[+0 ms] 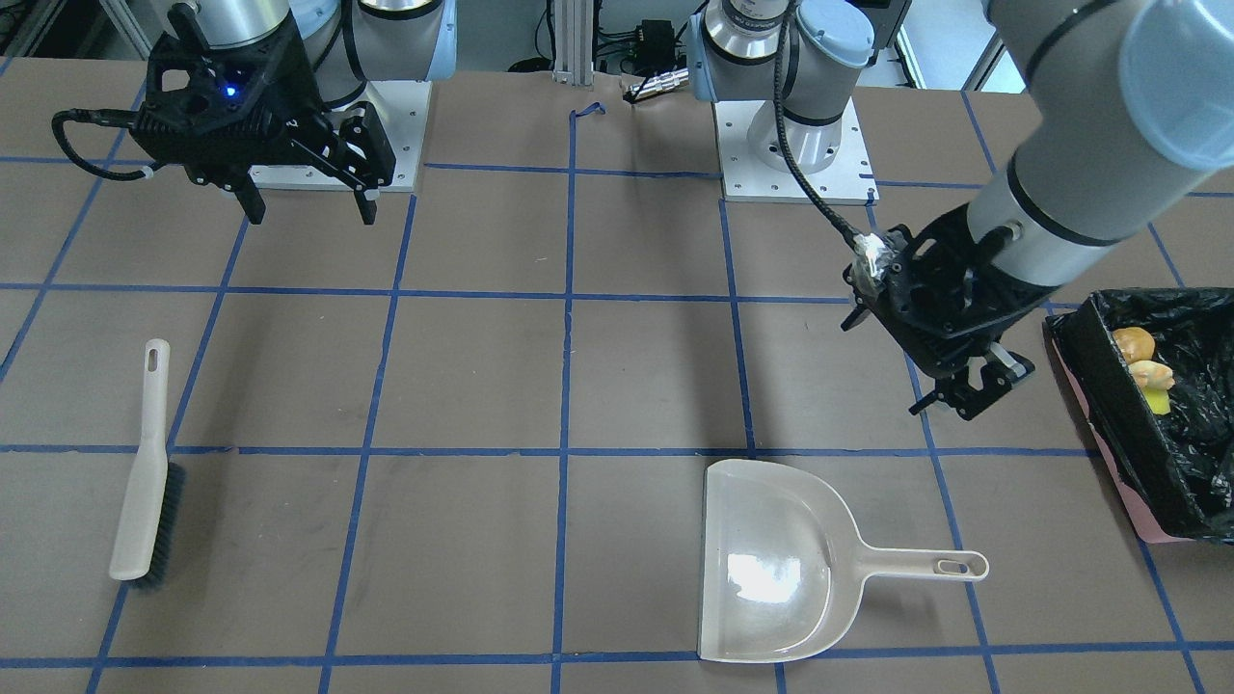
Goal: Sweep and dump trash into bin
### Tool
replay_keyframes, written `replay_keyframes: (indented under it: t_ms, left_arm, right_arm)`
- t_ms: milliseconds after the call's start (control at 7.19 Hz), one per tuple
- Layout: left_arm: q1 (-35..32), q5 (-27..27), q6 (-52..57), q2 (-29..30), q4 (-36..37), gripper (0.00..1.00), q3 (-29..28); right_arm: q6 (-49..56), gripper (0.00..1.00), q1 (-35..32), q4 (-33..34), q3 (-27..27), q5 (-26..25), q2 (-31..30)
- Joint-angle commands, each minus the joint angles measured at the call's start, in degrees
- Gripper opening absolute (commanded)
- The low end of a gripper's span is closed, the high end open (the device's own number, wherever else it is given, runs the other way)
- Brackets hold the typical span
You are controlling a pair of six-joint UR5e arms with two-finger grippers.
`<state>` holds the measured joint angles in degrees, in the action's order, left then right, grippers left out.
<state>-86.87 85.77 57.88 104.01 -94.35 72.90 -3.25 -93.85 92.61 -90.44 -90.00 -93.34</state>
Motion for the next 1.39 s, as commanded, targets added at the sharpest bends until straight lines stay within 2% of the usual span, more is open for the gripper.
replay_keyframes:
  t_ms: [0, 278, 556, 834, 1251]
  left_arm:
    - [-2.8, -0.1, -20.4, -2.6, -0.6, 0.93, 0.1]
    - [-4.1, 0.4, -35.3, -5.6, -3.4, 1.0, 0.6]
    - [-4.4, 2.5, -52.5, -9.7, -3.0, 1.0, 5.4]
    - [-4.4, 3.1, -54.4, -13.9, -2.0, 1.0, 8.2]
    - [-3.6, 3.2, -54.2, -16.6, 2.4, 1.0, 11.9]
  right_arm:
    - [0.0, 1.0, 0.1, 0.1, 0.1, 0.0, 0.0]
    - [0.0, 1.0, 0.2, 0.1, 0.1, -0.1, 0.1]
    - [0.0, 1.0, 0.2, 0.1, 0.1, -0.1, 0.1]
    - [0.0, 1.0, 0.2, 0.0, 0.1, -0.1, 0.0]
    - [0.1, 1.0, 0.0, 0.0, 0.0, -0.1, 0.0]
